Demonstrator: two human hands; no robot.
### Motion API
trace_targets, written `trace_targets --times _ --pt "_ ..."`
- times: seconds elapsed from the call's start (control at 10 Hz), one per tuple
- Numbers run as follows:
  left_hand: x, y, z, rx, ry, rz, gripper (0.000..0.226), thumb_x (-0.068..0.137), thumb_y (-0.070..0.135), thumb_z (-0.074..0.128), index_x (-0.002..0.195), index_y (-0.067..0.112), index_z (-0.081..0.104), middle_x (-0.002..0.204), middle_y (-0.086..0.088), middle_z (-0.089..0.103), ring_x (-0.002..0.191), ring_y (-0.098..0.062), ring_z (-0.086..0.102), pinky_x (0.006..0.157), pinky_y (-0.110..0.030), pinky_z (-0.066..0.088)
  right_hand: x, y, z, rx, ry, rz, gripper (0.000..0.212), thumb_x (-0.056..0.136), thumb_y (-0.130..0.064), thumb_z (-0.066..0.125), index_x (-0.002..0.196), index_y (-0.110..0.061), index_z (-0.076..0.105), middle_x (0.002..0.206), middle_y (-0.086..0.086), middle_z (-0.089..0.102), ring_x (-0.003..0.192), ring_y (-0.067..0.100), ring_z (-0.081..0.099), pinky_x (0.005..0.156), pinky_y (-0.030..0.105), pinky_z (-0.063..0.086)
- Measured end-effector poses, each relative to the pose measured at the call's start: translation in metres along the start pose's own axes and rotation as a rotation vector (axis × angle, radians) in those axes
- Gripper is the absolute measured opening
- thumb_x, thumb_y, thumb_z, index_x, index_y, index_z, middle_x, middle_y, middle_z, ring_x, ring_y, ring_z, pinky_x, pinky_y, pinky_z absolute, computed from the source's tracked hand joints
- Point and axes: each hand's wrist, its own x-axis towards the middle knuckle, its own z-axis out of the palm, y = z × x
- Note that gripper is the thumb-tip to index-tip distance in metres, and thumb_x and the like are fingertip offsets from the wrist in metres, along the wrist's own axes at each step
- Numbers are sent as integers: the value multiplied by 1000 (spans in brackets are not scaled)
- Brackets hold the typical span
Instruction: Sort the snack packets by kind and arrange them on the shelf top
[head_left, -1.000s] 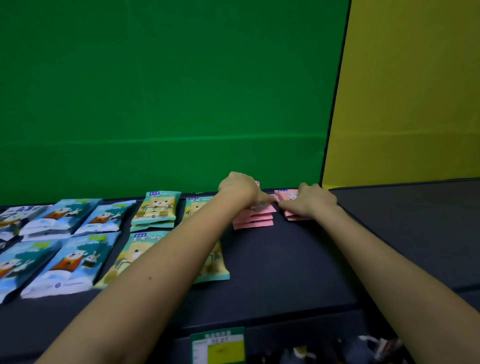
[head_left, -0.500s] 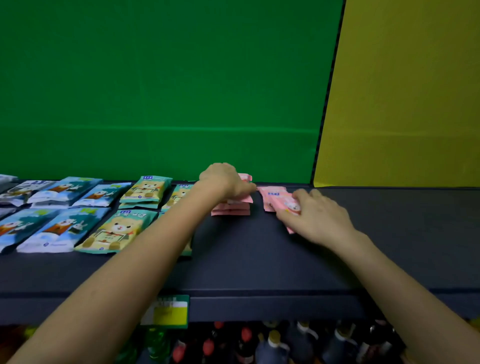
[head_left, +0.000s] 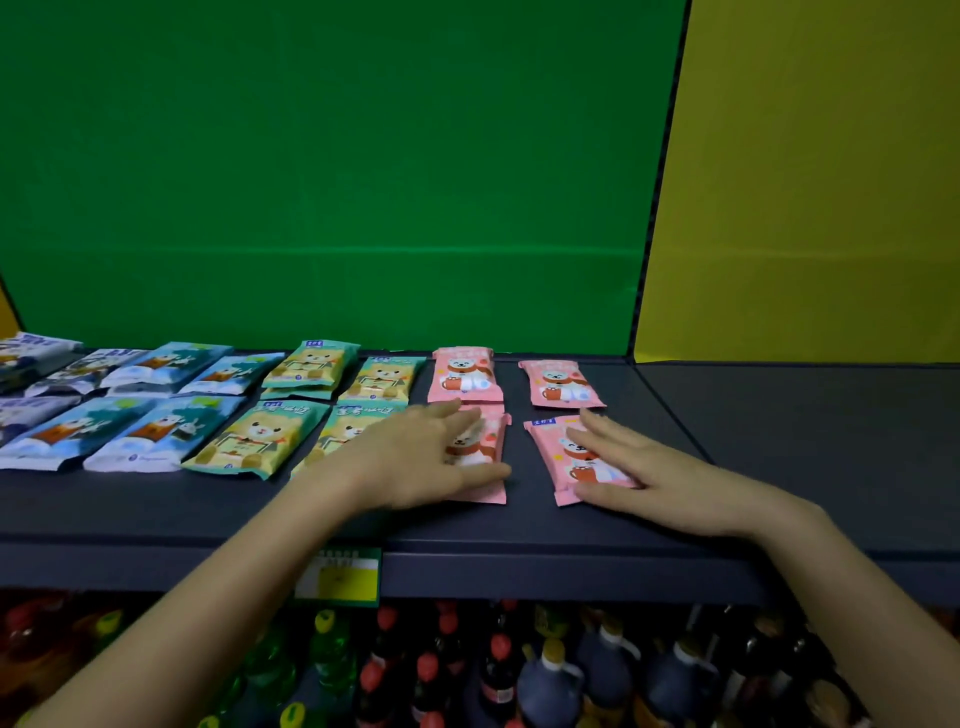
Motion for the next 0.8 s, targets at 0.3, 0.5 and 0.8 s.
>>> trace_targets --times 0.3,0.5,0.8 --pt "1 -17 14 -19 -82 132 76 86 62 44 149 34 13 159 9 2 146 -7 3 119 -31 9 4 2 15 -9 72 -7 68 90 -58 37 147 -42 6 146 -32 -9 132 -14 -8 119 30 10" --pt "0 -16 13 -1 -63 114 75 86 64 43 148 36 13 159 10 4 146 -8 4 119 -32 11 3 -1 15 -46 72 15 70 89 -60 35 148 -39 4 156 -21 -8 141 -5 -7 118 27 9" --pt "-11 -24 -5 -174 582 167 48 85 51 42 105 14 66 106 -1 68 99 -20 61 82 -30 44 2 -12 -8 -181 276 -19 48 94 -48 40 138 -28 42 149 -8 37 137 10 33 111 30 28"
